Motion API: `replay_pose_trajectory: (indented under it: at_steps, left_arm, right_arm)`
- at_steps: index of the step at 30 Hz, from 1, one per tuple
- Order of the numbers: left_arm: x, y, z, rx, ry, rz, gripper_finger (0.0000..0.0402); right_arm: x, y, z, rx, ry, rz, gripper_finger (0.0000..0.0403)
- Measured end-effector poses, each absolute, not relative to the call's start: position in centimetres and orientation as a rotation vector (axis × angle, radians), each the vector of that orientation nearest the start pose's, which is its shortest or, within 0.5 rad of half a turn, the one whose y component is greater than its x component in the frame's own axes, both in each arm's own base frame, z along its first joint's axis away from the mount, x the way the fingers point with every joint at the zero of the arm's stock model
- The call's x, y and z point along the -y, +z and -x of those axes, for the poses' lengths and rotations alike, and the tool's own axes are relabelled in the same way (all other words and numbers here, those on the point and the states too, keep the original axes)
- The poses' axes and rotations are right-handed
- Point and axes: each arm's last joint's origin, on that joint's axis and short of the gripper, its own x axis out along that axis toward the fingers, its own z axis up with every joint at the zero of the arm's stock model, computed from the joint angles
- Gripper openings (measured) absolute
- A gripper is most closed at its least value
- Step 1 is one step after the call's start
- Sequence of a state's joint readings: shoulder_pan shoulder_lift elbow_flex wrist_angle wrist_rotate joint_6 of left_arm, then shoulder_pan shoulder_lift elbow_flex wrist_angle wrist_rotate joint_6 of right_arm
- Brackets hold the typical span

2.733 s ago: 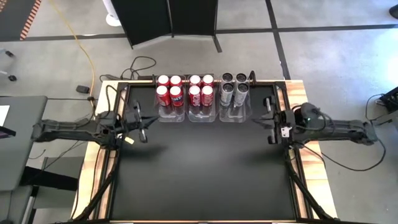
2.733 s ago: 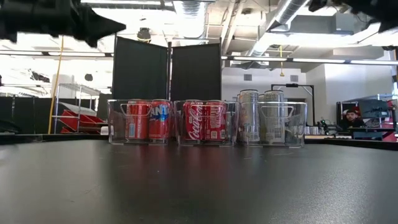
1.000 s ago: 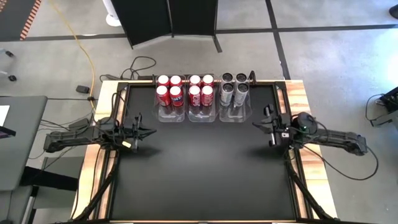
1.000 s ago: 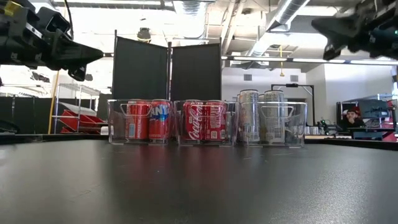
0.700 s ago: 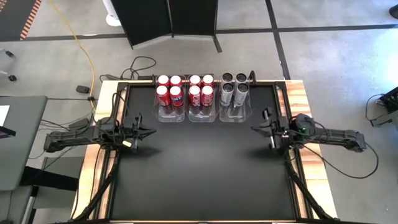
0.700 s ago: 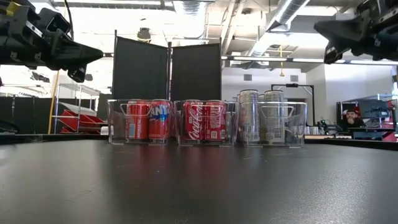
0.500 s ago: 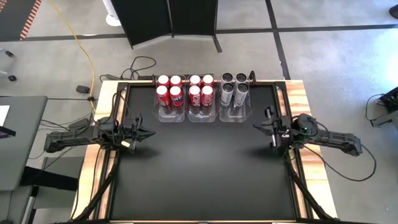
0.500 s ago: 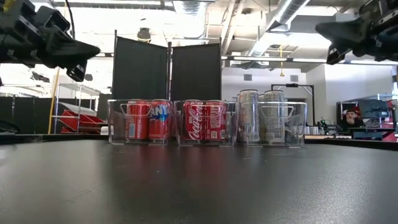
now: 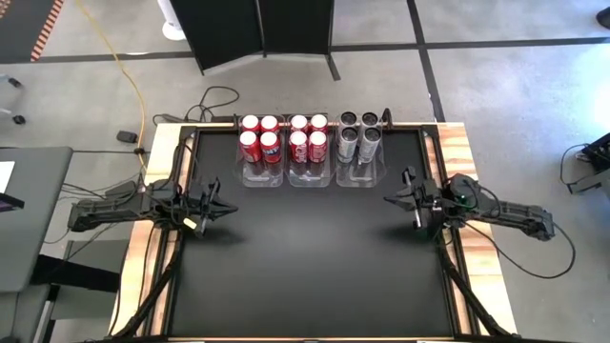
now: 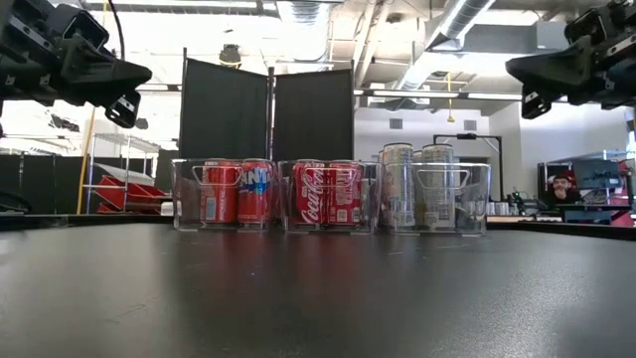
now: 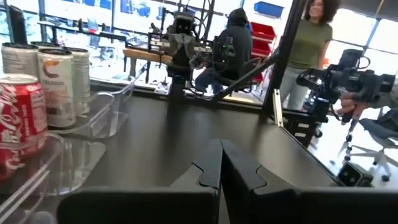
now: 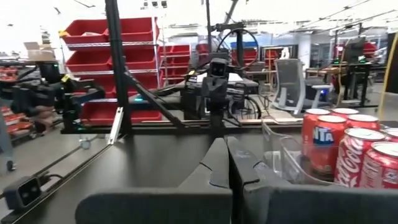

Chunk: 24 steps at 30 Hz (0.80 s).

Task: Sort soda cans
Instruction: Return to Home Position

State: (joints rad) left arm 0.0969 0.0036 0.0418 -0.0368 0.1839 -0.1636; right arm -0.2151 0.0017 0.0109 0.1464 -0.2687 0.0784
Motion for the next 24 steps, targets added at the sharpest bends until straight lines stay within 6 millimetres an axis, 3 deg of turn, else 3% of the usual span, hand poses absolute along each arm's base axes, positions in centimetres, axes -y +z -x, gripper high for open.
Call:
replay_pose_trajectory:
  at_steps: [6, 17, 24]
  left_arm:
    - [-0.39, 16.74, -9.76, 0.021, 0.046, 0.153, 0.0000]
    - [-0.05, 16.71, -9.80, 0.016, 0.013, 0.087, 0.0000]
    - [-0.05, 16.73, -9.80, 0.019, 0.013, 0.156, 0.0000]
  right_arm:
    - [1.26, 17.60, -9.55, 0.107, 0.014, -0.049, 0.0000]
    - [0.87, 17.52, -9.59, 0.100, 0.077, -0.013, 0.0000]
    - [1.15, 17.50, -9.58, 0.100, 0.029, -0.004, 0.0008]
